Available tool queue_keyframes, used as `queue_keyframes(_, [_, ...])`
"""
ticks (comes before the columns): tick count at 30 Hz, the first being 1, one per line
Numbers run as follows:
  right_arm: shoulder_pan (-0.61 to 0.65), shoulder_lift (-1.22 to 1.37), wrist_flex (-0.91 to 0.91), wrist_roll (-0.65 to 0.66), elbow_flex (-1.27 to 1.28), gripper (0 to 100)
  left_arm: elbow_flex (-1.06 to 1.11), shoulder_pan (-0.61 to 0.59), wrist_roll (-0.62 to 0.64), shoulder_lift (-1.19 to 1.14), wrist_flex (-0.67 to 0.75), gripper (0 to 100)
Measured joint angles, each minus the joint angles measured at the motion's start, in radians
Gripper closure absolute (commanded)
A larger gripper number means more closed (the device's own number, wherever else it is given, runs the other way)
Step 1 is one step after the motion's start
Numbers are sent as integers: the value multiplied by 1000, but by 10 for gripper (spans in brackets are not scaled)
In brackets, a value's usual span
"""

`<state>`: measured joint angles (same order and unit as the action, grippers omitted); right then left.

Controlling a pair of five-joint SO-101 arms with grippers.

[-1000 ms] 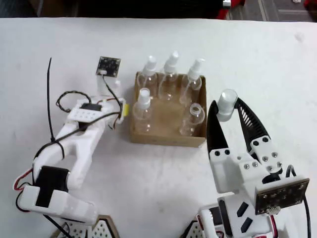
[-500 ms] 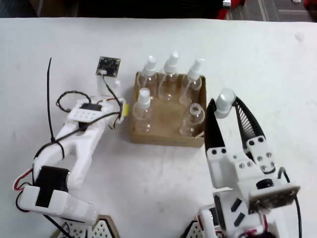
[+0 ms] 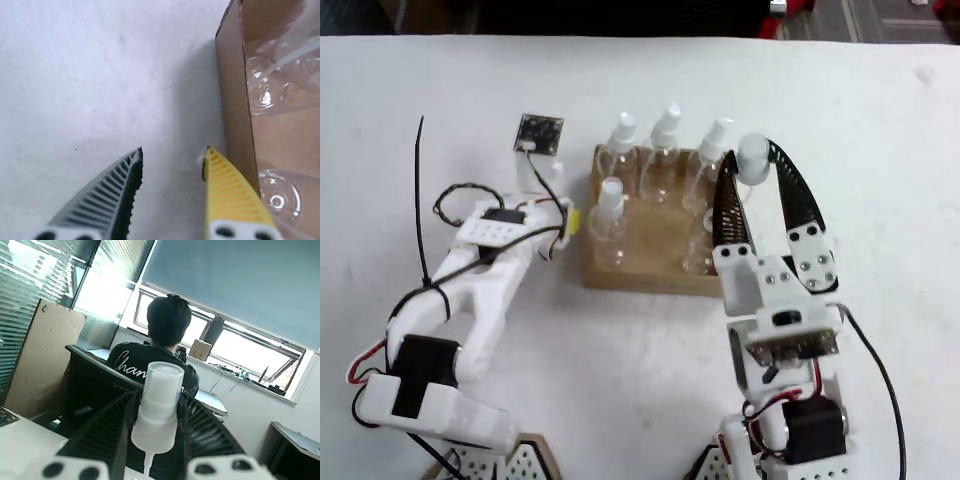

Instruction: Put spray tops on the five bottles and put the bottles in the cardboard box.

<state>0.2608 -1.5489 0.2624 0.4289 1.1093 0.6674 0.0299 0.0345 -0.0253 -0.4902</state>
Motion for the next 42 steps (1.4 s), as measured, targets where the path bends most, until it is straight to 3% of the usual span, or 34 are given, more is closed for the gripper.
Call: queue_keyframes(42, [44,158,-68,6,26,981,0,0,0,0,0,812])
